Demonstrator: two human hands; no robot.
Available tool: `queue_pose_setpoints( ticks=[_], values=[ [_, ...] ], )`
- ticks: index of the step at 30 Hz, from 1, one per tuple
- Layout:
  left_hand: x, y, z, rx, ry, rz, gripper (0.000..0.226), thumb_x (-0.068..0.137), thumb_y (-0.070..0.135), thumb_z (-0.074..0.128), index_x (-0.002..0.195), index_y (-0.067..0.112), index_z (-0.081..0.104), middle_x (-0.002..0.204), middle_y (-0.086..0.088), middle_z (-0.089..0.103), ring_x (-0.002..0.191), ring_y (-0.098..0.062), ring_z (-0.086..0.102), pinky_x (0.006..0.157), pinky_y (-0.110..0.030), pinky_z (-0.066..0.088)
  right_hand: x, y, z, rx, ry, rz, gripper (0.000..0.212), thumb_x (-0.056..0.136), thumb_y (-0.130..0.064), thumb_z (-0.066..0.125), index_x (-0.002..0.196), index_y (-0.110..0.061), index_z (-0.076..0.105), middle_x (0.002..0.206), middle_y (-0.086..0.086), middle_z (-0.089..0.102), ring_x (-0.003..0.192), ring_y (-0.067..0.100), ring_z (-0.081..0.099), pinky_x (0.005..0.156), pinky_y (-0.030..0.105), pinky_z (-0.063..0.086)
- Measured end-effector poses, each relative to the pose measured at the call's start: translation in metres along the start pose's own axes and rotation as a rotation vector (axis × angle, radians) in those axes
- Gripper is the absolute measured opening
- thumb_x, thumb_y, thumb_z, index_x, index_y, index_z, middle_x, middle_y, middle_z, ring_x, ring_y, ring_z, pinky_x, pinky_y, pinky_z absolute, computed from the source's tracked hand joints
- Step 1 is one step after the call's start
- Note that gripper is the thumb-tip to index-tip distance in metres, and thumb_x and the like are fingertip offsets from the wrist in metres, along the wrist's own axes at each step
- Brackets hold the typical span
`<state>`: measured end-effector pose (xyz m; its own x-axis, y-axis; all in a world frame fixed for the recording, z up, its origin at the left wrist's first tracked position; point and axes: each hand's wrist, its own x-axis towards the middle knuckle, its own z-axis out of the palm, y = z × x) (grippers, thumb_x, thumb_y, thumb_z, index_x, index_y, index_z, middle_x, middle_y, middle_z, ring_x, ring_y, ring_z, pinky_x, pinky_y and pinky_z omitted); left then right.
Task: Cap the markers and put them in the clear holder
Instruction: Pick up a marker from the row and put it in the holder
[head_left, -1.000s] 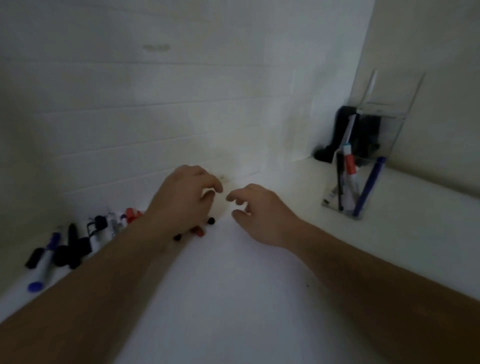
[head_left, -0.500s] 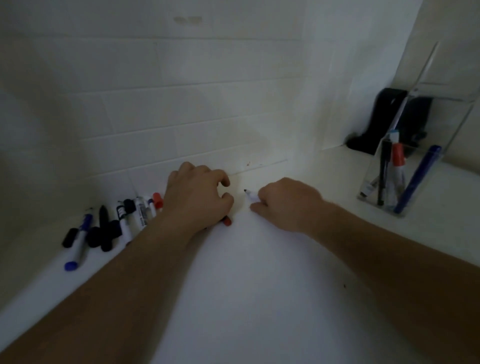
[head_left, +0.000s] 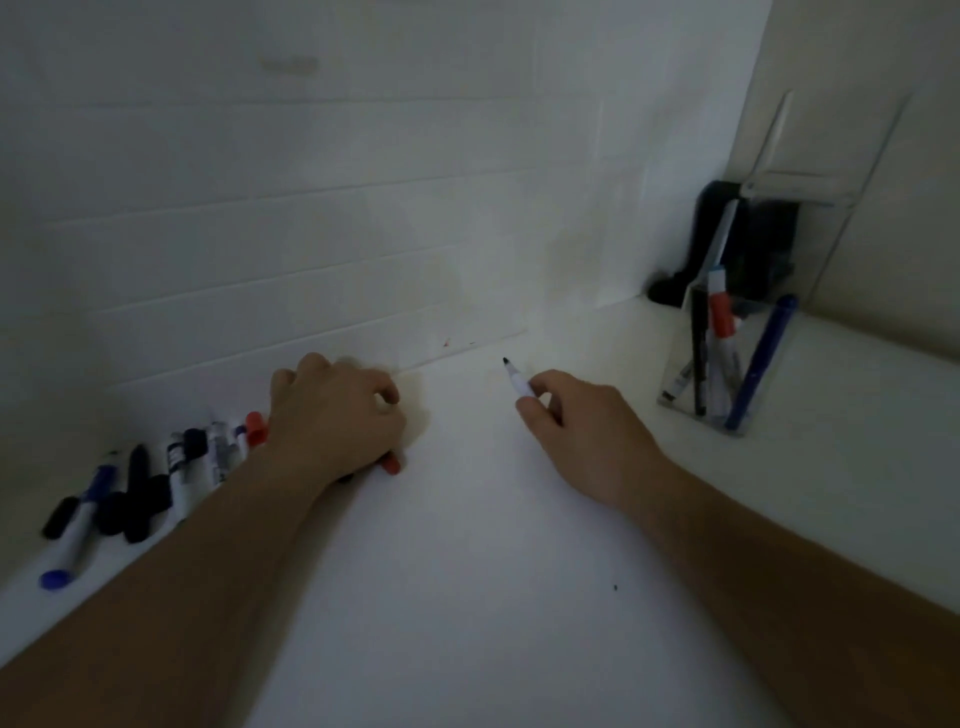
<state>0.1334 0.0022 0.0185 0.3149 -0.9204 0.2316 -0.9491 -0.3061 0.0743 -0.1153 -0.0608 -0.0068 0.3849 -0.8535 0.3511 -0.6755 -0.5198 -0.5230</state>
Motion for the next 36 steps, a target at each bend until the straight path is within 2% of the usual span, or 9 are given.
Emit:
queue_pose_setpoints(
  ticks=[5, 7, 9, 16, 21, 26, 30, 33, 36],
  values=[
    [-0.001, 0.003, -0.006, -0.152, 0.145, 0.018, 0.036, 0.078, 0.046, 0.054, 0.11, 0.04, 0.069, 0.104, 0.009, 0.064, 0.105, -0.023, 0.056, 0.093, -0.04, 0.04, 0.0, 0.002, -0.002, 0.026, 0.008, 0.02, 0.035, 0.099, -0.062, 0.04, 0.1, -0.033, 0.06, 0.067, -0.005, 0.062, 0.065, 0.011, 0.059, 0.066, 0.034, 0.052],
    [-0.008, 0.01, -0.009, -0.375, 0.168, 0.069, 0.029, 0.084, 0.039, 0.058, 0.11, 0.038, 0.07, 0.105, 0.01, 0.057, 0.092, -0.012, 0.063, 0.082, -0.025, 0.05, 0.001, -0.001, -0.003, 0.042, 0.039, 0.002, 0.032, 0.101, -0.058, 0.04, 0.098, -0.031, 0.058, 0.066, -0.004, 0.059, 0.062, 0.009, 0.057, 0.062, 0.033, 0.048],
    [-0.017, 0.022, -0.01, -0.485, 0.167, 0.157, 0.025, 0.087, 0.028, 0.063, 0.109, 0.036, 0.072, 0.102, 0.012, 0.054, 0.082, 0.003, 0.059, 0.075, -0.011, 0.046, 0.002, -0.002, -0.004, 0.067, 0.074, -0.022, 0.026, 0.104, -0.05, 0.038, 0.096, -0.029, 0.053, 0.068, -0.004, 0.055, 0.061, 0.009, 0.053, 0.057, 0.032, 0.043],
    [-0.035, 0.05, -0.013, -0.728, 0.159, 0.206, 0.02, 0.085, 0.021, 0.073, 0.1, 0.035, 0.073, 0.095, 0.019, 0.066, 0.083, 0.014, 0.062, 0.071, 0.002, 0.039, 0.003, 0.0, -0.006, 0.139, 0.095, -0.025, 0.016, 0.106, -0.037, 0.038, 0.104, -0.025, 0.049, 0.079, -0.002, 0.058, 0.071, 0.016, 0.055, 0.067, 0.039, 0.048],
    [-0.038, 0.052, -0.007, -0.835, 0.023, 0.157, 0.025, 0.088, 0.028, 0.071, 0.108, 0.042, 0.069, 0.094, 0.02, 0.073, 0.083, 0.008, 0.067, 0.071, -0.007, 0.046, 0.003, 0.001, -0.003, 0.117, 0.084, -0.036, 0.012, 0.105, -0.036, 0.041, 0.105, -0.027, 0.049, 0.087, -0.002, 0.06, 0.078, 0.017, 0.057, 0.071, 0.04, 0.051],
    [-0.038, 0.052, -0.006, -0.778, 0.052, 0.221, 0.029, 0.087, 0.021, 0.069, 0.104, 0.044, 0.073, 0.095, 0.027, 0.069, 0.081, -0.001, 0.066, 0.07, -0.007, 0.045, 0.003, 0.002, -0.004, 0.134, 0.078, -0.051, 0.012, 0.105, -0.034, 0.042, 0.105, -0.025, 0.049, 0.086, -0.002, 0.058, 0.075, 0.014, 0.056, 0.067, 0.036, 0.047],
    [-0.038, 0.053, -0.002, -1.003, 0.01, 0.114, 0.026, 0.073, 0.013, 0.065, 0.083, 0.033, 0.077, 0.103, 0.017, 0.073, 0.089, -0.012, 0.07, 0.077, -0.028, 0.056, 0.004, 0.003, -0.003, 0.141, 0.062, -0.052, 0.012, 0.105, -0.035, 0.041, 0.103, -0.025, 0.048, 0.08, -0.005, 0.054, 0.071, 0.014, 0.052, 0.064, 0.034, 0.043],
    [-0.038, 0.054, -0.005, -1.081, 0.042, 0.103, 0.013, 0.078, 0.017, 0.077, 0.079, 0.029, 0.073, 0.098, 0.01, 0.073, 0.08, -0.007, 0.069, 0.07, -0.022, 0.052, 0.005, 0.003, -0.003, 0.134, 0.069, -0.061, 0.011, 0.105, -0.035, 0.042, 0.103, -0.027, 0.049, 0.083, -0.005, 0.057, 0.075, 0.014, 0.055, 0.068, 0.037, 0.047],
    [-0.036, 0.051, -0.003, -1.089, 0.01, 0.073, 0.026, 0.087, 0.009, 0.072, 0.091, 0.034, 0.067, 0.093, 0.005, 0.074, 0.079, -0.009, 0.071, 0.067, -0.025, 0.051, 0.006, 0.005, -0.002, 0.134, 0.068, -0.073, 0.01, 0.105, -0.034, 0.043, 0.105, -0.028, 0.05, 0.088, -0.004, 0.058, 0.078, 0.015, 0.056, 0.069, 0.038, 0.048]
  ],
)
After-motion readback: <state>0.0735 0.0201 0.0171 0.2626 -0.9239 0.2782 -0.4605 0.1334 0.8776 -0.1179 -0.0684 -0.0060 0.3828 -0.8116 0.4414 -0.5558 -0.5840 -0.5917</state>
